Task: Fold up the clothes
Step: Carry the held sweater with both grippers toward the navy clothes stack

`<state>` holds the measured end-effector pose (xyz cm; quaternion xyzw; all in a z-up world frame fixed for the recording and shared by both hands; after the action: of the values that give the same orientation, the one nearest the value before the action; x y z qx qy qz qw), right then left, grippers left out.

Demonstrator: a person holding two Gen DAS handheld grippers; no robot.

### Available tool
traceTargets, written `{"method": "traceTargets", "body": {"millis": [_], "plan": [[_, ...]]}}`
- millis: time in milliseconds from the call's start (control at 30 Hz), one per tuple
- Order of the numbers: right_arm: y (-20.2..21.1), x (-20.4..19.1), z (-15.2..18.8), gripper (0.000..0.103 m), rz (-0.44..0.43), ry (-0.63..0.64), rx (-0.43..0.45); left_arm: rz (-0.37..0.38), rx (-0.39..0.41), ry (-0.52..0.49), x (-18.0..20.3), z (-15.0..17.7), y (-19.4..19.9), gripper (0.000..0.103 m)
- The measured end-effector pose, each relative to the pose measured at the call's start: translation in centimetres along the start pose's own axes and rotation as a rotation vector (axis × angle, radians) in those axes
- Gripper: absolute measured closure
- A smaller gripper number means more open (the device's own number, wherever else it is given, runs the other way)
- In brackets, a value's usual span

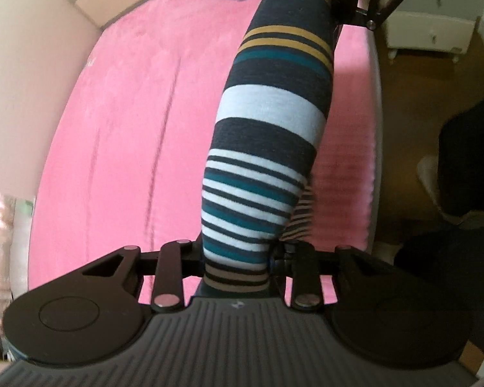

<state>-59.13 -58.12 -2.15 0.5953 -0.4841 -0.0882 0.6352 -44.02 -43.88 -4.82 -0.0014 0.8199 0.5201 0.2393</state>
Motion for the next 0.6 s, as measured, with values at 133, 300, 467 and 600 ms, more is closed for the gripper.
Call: {"method": "traceTargets", "body": {"millis": [133,300,467,600], "plan": [[2.5,2.3,2.6,0.067,0.054,-0.05,-0.036,0.008,0.046,-0.038,-1.0,-4.4,2.3,0.075],[4.3,4.4,5.4,0.067,0.112,-0.099,-0.06,-0.017,0.103,-0.102,-1.6,-9.7,3.4,0.075],[5.5,4.9,8.1,0.066,0.143,-0.145,-0.076,-0.026,0.142,-0.159,-1.9,-13.9,3.5,0.075],[6.1,4.3,10.3,0.067,0.142,-0.183,-0.082,-0.024,0.149,-0.204,-0.9,-15.7,3.3,0.075]]}}
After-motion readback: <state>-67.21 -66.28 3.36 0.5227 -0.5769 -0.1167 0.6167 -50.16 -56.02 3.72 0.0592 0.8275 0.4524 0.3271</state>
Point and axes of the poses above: each gripper's, at about its wrist camera, not at the fingertips, and y roughly against the way its jaws point, x to its right, z to its underside, the point moved 4 cm from there along -y, roughly the way its jaws point, and after that the axes turned 12 degrees about y, right-handed, at the moved point
